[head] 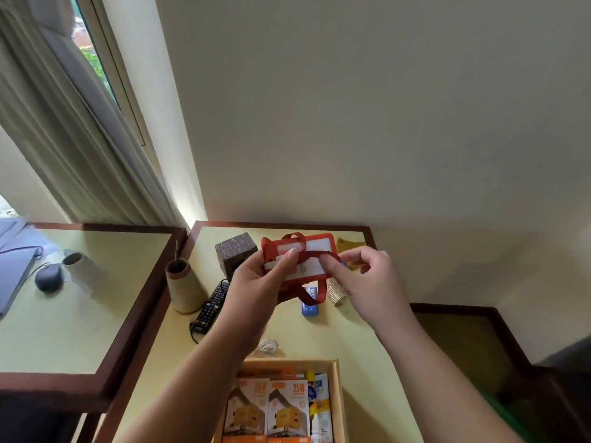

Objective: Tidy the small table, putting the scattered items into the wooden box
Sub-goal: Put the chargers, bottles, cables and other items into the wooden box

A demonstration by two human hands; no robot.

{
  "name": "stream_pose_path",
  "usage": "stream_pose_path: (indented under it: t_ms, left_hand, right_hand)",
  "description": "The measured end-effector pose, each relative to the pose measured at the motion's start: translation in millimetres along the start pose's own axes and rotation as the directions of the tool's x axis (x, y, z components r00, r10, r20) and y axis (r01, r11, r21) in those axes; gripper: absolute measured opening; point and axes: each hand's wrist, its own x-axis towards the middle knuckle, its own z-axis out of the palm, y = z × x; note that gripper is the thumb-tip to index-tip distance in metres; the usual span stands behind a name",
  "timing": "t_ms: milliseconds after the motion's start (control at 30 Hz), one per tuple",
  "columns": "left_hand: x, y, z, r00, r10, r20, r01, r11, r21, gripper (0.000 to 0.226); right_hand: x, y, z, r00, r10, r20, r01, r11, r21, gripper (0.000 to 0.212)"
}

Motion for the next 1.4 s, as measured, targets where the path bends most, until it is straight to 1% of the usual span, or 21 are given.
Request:
stream_pose_path:
  t_ms: [67,133,200,300,400,467,533,600,667,733,833,933,1000,1067,1100,1133,1200,1233,1267,1333,1400]
  left_hand:
    - [0,10,2,1.0,0.016,0.027,-0.016,1.0,-0.006,0.039]
    - [-1,20,3,0.998,0.027,0.056,-0.026,1.0,-0.017,0.041]
    - [-2,30,2,0.997,0.033,0.075,-0.031,0.999,-0.024,0.036]
    - [-2,48,0,0.998,0.018,0.061,-0.018,1.0,-0.001,0.034]
    - [4,71,-5,1.0,0.007,-0.003,-0.007,0.999,0.043,0.031]
    - [10,90,-11,0.999,0.031,-0.029,-0.03,0.999,0.028,0.029]
    - [18,111,-17,0.995,0.082,-0.049,-0.082,0.997,0.007,0.026]
    - [27,131,-26,0.99,0.117,-0.075,-0.116,0.993,0.018,0.022]
    - [36,146,-38,0.987,0.128,-0.102,-0.121,0.99,0.072,0.019]
    - [48,152,-54,0.977,0.154,-0.145,-0.123,0.971,0.206,0.019]
    - [65,144,-81,0.965,0.173,-0.2,-0.075,0.904,0.421,0.018]
    - [72,121,-99,0.98,0.092,-0.177,0.007,0.87,0.492,0.019]
    - [75,102,-104,0.983,0.076,-0.165,0.021,0.853,0.521,0.018]
    - [77,84,-110,0.981,0.108,-0.161,0.021,0.768,0.64,0.012]
    - [77,77,-112,0.982,0.106,-0.159,0.036,0.712,0.701,0.012]
    - [77,71,-114,0.986,0.071,-0.148,0.063,0.669,0.74,0.016]
    - [73,63,-112,0.994,-0.066,-0.092,0.113,0.619,0.777,0.031]
    - [70,62,-107,0.993,-0.111,-0.048,0.106,0.616,0.78,0.042]
    - [68,61,-101,0.992,-0.123,0.007,0.074,0.641,0.764,0.05]
    - [63,64,-80,0.99,-0.066,0.128,-0.045,0.702,0.711,0.047]
    - [58,69,-54,0.972,0.026,0.235,-0.18,0.728,0.662,0.042]
  right_hand:
    - [5,-10,-5,0.999,0.024,0.027,-0.027,0.994,0.106,0.034]
    - [11,-20,-12,0.992,0.059,0.114,-0.092,0.945,0.313,0.023]
    - [15,-29,-17,0.982,0.021,0.189,-0.098,0.906,0.411,0.027]
    - [18,-44,-26,0.97,-0.044,0.24,-0.059,0.913,0.405,0.033]
    - [16,-63,-42,0.951,-0.067,0.301,-0.066,0.909,0.411,0.034]
    - [17,-72,-54,0.942,-0.079,0.326,-0.057,0.919,0.389,0.033]
    - [19,-78,-65,0.943,-0.082,0.323,-0.025,0.949,0.314,0.038]
    - [23,-78,-73,0.952,-0.074,0.298,0.001,0.972,0.235,0.049]
    - [29,-75,-80,0.962,-0.051,0.267,0.004,0.985,0.173,0.054]
    - [37,-69,-85,0.973,-0.013,0.228,-0.008,0.996,0.09,0.051]
    - [51,-57,-91,0.988,0.046,0.144,-0.056,0.997,0.061,0.049]
    - [60,-52,-93,0.998,0.037,0.042,-0.039,0.998,0.046,0.041]
    - [63,-53,-93,0.997,-0.004,-0.074,0.008,0.999,0.047,0.031]
    - [65,-56,-94,0.986,-0.048,-0.16,0.055,0.998,0.04,0.025]
    - [65,-58,-94,0.986,-0.065,-0.154,0.07,0.997,0.029,0.023]
    - [66,-59,-94,0.99,-0.078,-0.118,0.08,0.997,0.014,0.022]
    - [64,-62,-93,0.994,-0.105,-0.019,0.104,0.994,-0.03,0.02]
    - [63,-64,-91,0.992,-0.123,0.018,0.124,0.991,-0.05,0.019]
    - [62,-66,-88,0.989,-0.143,0.04,0.145,0.988,-0.051,0.017]
    - [60,-74,-82,0.982,-0.174,0.072,0.175,0.984,-0.018,0.014]
    - [58,-82,-77,0.971,-0.203,0.125,0.207,0.978,-0.022,0.016]
